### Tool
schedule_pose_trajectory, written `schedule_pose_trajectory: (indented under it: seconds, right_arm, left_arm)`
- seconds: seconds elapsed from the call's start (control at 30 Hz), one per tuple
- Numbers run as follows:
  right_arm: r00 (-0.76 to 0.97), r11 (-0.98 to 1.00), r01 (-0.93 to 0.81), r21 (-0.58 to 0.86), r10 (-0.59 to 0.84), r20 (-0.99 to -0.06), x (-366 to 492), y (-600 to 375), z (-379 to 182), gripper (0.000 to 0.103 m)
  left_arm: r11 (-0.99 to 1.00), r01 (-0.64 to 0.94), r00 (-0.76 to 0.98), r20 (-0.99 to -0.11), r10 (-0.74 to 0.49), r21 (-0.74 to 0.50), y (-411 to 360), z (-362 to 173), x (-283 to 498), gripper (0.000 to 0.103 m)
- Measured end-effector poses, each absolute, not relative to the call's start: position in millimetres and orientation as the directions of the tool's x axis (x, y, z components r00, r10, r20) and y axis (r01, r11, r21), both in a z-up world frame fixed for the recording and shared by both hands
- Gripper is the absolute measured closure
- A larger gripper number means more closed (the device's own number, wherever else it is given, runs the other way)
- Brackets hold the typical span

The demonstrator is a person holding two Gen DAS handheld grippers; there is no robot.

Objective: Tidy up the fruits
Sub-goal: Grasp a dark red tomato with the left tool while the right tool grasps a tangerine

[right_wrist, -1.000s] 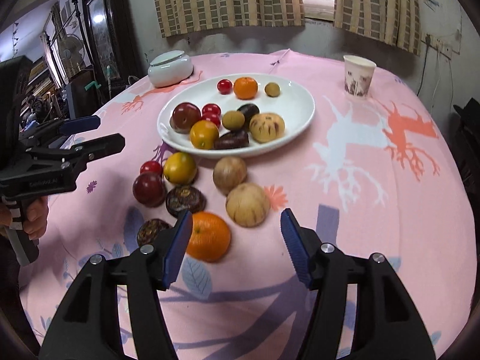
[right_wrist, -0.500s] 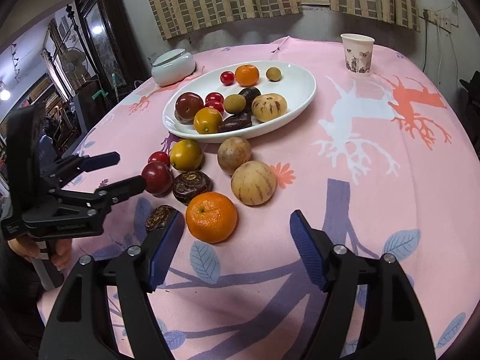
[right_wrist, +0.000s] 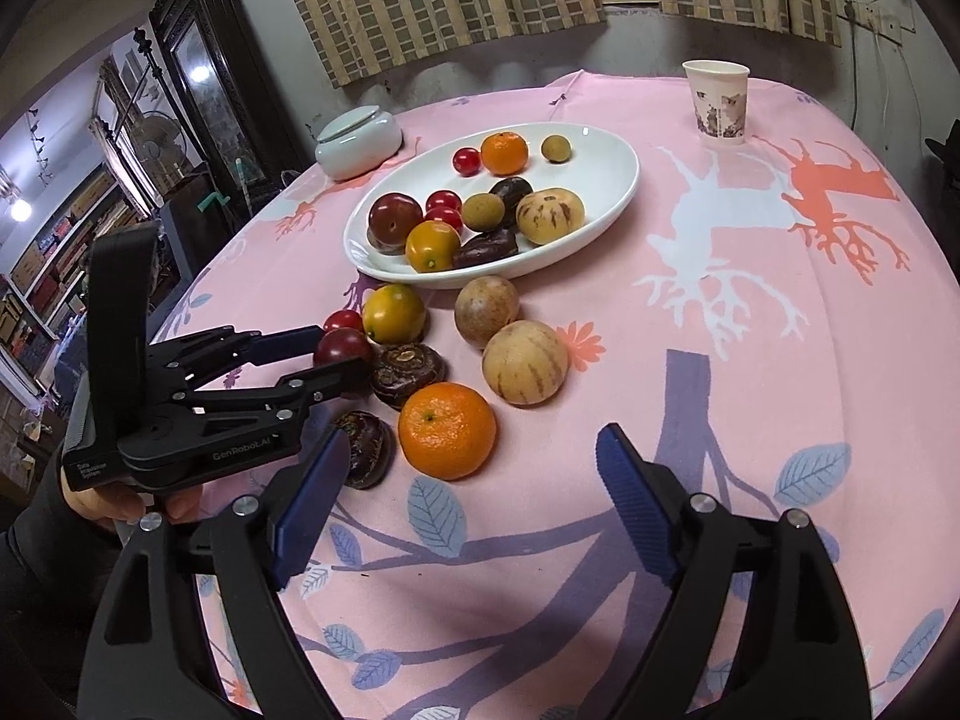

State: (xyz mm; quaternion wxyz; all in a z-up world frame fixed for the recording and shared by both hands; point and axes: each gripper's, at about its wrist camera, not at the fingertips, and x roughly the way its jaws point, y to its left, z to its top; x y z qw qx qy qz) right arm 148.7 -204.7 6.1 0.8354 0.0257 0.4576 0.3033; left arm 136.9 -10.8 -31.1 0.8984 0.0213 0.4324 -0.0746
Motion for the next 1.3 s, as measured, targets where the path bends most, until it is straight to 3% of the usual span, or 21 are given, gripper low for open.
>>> schedule_pose_trajectory:
  seconds: [0.07, 0.5, 0.83, 1.07, 1.17, 1.3]
  right_arm:
    - [0.394, 0.816, -0.48, 0.323, 0.529, -0.751, 150, -205, 5, 0.018]
    - [0.393, 0.821, -0.481, 0.307, 0.515, -0.762, 150, -203, 3, 0.018]
    - [0.394, 0.828, -0.479, 0.29, 0.498, -0.772, 150, -203, 1, 0.018]
    - [0.404, 0.812, -0.552, 0.188, 0.458, -0.792, 139, -184, -5, 0.018]
    - [0.4, 0.803, -0.555, 0.219, 0.488, -0.776, 139, -181, -6, 0.018]
    - [0.378, 0.816, -0.497, 0.294, 0.509, -0.774, 148, -179, -11, 0.032]
  left_arm:
    - [0.987, 0.16, 0.608, -0.785, -0.121, -0.027, -15, -31, 136, 0.062]
    - [0.988, 0.144, 0.562, -0.818, -0.124, -0.051, -16, -46, 142, 0.061]
    - [0.986, 0.152, 0.582, -0.799, -0.149, -0.073, -11, -40, 134, 0.063]
    - [0.981, 0.145, 0.601, -0.775, -0.194, -0.133, 9, -23, 97, 0.063]
    - [0.984, 0.135, 0.626, -0.76, -0.172, -0.112, 16, -24, 88, 0.063]
    - [0.98, 0.135, 0.623, -0.757, -0.197, -0.144, 24, -26, 89, 0.063]
